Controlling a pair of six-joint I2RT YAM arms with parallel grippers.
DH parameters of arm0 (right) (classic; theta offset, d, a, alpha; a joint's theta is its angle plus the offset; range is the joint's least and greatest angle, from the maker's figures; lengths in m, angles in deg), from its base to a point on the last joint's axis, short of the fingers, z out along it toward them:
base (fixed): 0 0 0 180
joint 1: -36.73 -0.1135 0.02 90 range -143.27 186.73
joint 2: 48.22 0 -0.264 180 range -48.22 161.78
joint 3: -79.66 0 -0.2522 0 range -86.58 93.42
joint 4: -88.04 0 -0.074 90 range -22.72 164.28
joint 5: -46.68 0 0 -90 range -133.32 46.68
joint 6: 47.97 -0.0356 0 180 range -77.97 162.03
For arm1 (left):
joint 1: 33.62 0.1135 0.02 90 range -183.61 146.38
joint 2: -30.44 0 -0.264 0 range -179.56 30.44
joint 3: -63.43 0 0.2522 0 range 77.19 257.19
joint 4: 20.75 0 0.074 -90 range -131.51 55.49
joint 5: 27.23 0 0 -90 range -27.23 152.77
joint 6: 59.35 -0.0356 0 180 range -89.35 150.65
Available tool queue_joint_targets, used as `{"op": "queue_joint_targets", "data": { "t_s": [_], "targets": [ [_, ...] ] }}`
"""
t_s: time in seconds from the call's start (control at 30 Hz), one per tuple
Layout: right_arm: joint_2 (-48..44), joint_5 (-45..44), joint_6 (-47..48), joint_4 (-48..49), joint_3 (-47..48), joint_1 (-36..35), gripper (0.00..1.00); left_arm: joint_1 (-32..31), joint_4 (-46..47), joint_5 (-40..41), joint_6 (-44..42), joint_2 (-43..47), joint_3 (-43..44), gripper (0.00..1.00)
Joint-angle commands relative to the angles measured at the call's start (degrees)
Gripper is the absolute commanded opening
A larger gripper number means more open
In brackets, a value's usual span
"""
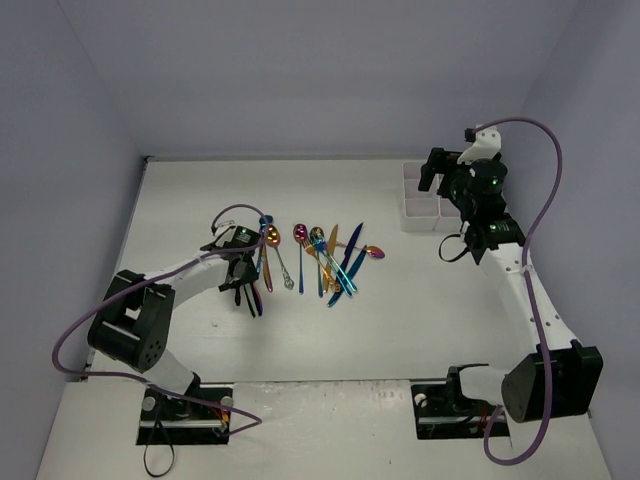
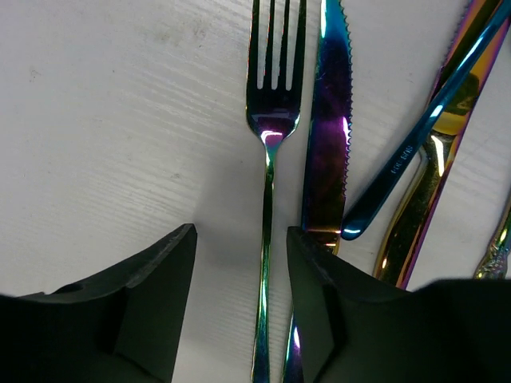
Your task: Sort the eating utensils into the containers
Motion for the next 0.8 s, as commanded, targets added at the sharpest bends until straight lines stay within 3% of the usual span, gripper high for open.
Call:
{"op": "queue_joint_targets", "data": {
  "t_s": [0.0, 0.17, 0.37, 0.57, 0.77],
  "targets": [
    [-3.12, -3.10, 2.21, 4.29, -0.08, -1.73, 0.89, 0.94, 2.65, 1.16, 0.12, -1.44, 3.01, 0.43],
    [-3.82, -4.66, 3.72, 4.29, -1.17, -3.40, 0.90, 1.73, 3.13, 0.23, -0.14, -3.42, 3.22, 0.32],
    [-3.83, -3.78, 5.42, 3.82, -1.21, -5.59, 0.90, 1.87, 2.03, -0.44, -1.19, -4.21, 3.45, 0.01],
    [-3.74, 0.24, 5.74, 2.57, -0.38, -8.16, 0.90, 1.87, 0.22, 0.60, -4.90, 2.08, 2.09, 0.00],
    [-2.76, 10.89, 3.78, 0.26, 2.23, -11.54, 0.89, 1.67, 2.64, -2.95, -17.28, 18.43, 1.38, 0.00]
  ]
}}
